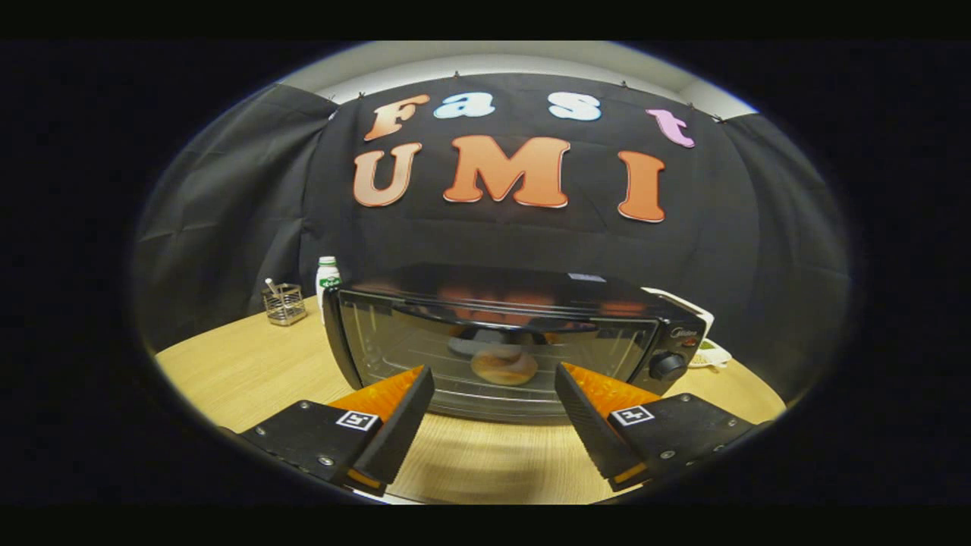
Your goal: Open the toaster oven, put the food inside, and close the toaster oven door.
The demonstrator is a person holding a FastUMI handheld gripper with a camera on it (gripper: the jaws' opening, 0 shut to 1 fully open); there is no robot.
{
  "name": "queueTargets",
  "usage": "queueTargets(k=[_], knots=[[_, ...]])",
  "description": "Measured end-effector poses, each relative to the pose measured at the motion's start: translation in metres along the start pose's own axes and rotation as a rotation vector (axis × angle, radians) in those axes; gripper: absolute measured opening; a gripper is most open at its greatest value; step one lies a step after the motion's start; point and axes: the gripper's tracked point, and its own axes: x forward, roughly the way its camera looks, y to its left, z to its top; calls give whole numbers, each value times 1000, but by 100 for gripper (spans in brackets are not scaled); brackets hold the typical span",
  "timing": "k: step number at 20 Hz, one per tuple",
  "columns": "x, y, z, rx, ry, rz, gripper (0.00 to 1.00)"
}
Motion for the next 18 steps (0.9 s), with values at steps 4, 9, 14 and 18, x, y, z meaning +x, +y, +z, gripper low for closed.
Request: queueTargets(k=[4,9,14,18], knots=[[-28,-4,22,38,-52,25,96],[-69,-12,55,33,-141,53,95],[-103,-22,68,47,-177,77,95],[-132,-29,82,63,-216,95,95]])
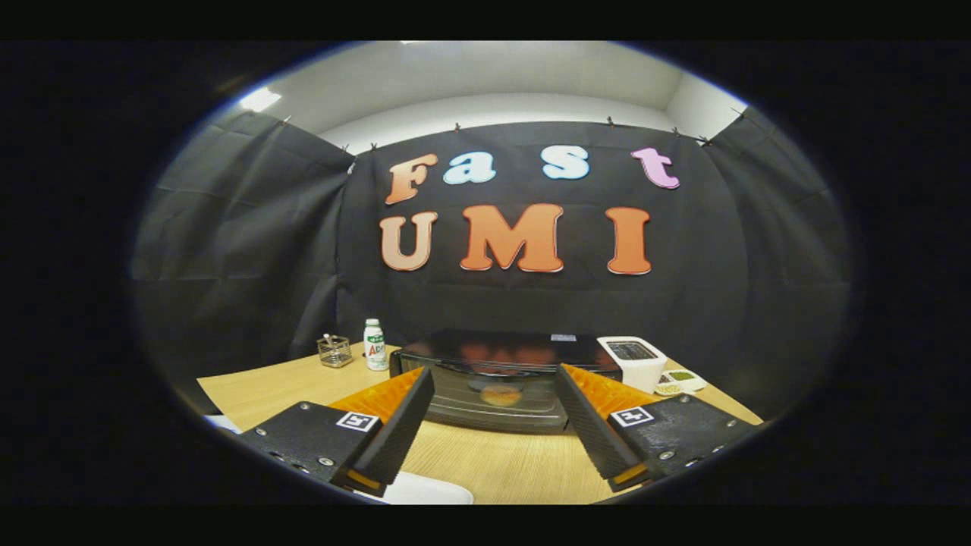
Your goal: Open the toaster oven, put the food inside, and close the toaster oven door.
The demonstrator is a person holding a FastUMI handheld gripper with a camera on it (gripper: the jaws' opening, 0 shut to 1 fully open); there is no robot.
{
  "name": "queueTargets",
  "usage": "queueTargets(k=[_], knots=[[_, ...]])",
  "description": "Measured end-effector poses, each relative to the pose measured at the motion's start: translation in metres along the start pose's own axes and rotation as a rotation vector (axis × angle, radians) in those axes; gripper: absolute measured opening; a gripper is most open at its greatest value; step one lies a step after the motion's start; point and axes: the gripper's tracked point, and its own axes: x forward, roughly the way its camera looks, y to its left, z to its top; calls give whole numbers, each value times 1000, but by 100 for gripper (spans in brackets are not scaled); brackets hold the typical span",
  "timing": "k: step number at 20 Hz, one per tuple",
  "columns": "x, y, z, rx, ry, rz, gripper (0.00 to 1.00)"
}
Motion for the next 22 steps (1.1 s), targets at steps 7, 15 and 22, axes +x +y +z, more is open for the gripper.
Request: queueTargets(k=[7,15,22], knots=[[-43,-5,27,35,-35,11,95],[-98,4,79,-68,-167,5,95],[-120,6,93,-34,-195,15,96]])
